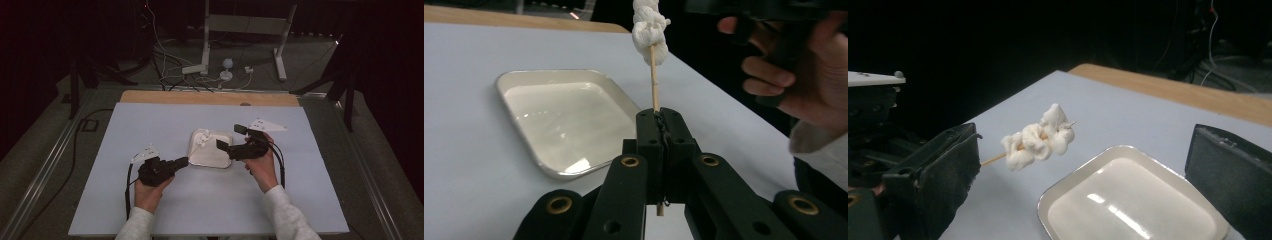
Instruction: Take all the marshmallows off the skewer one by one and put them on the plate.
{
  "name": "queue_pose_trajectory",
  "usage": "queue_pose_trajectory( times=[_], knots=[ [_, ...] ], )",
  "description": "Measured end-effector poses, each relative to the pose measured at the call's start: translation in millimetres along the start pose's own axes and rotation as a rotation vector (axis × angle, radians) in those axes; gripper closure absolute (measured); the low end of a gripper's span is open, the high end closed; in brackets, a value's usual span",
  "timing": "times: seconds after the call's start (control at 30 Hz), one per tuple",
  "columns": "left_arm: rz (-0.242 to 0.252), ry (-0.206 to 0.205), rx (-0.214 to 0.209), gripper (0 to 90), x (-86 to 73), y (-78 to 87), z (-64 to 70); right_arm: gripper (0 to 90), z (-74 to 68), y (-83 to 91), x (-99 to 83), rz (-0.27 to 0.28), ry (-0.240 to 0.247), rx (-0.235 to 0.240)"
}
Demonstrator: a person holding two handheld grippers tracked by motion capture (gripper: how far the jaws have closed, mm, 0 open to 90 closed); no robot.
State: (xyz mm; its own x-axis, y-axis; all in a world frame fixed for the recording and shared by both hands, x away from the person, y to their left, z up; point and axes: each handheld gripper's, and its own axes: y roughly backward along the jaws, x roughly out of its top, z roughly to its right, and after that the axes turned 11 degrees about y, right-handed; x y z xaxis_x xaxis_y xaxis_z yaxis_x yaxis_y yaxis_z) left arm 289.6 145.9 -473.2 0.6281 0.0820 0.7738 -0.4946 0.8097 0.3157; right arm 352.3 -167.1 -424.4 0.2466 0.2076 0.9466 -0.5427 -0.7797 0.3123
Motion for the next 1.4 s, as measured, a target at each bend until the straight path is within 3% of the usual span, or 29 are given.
queue_pose_trajectory(
  times=[0.1,0.23,0.3,0.4,0.53,0.6,0.73,1.0,1.4],
  knots=[
    [-0.003,-0.015,-0.017,89.9,-1.3,-2.4,1.4,9.1,2.8,-4.2,-0.7,-0.028,-0.04,0.014],
    [-0.006,-0.022,-0.028,89.9,-3.3,-4.8,2.0,30.0,9.0,-6.6,-1.7,-0.027,-0.149,0.081],
    [-0.005,-0.023,-0.033,89.9,-3.8,-5.3,1.8,35.9,10.8,-8.3,-2.2,-0.021,-0.185,0.109],
    [0.0,-0.023,-0.045,89.9,-3.9,-5.2,1.6,49.0,10.8,-12.1,-2.6,-0.032,-0.216,0.115],
    [-0.001,-0.026,-0.058,90.0,-4.7,-6.6,2.7,52.9,11.2,-17.2,-2.0,-0.034,-0.245,0.141],
    [-0.004,-0.03,-0.058,90.0,-4.9,-7.1,2.9,53.3,10.6,-18.6,-1.5,-0.035,-0.238,0.145],
    [-0.012,-0.039,-0.059,90.0,-5.4,-7.9,3.0,63.6,5.7,-23.7,2.1,-0.077,-0.166,0.144],
    [-0.015,-0.06,-0.046,90.0,-2.9,-6.1,4.0,77.5,0.4,-19.5,10.3,-0.09,-0.043,0.076],
    [-0.056,-0.088,0.001,90.0,-1.2,-8.2,7.2,83.7,-8.7,-19.9,11.3,-0.107,0.053,-0.052]
  ],
)
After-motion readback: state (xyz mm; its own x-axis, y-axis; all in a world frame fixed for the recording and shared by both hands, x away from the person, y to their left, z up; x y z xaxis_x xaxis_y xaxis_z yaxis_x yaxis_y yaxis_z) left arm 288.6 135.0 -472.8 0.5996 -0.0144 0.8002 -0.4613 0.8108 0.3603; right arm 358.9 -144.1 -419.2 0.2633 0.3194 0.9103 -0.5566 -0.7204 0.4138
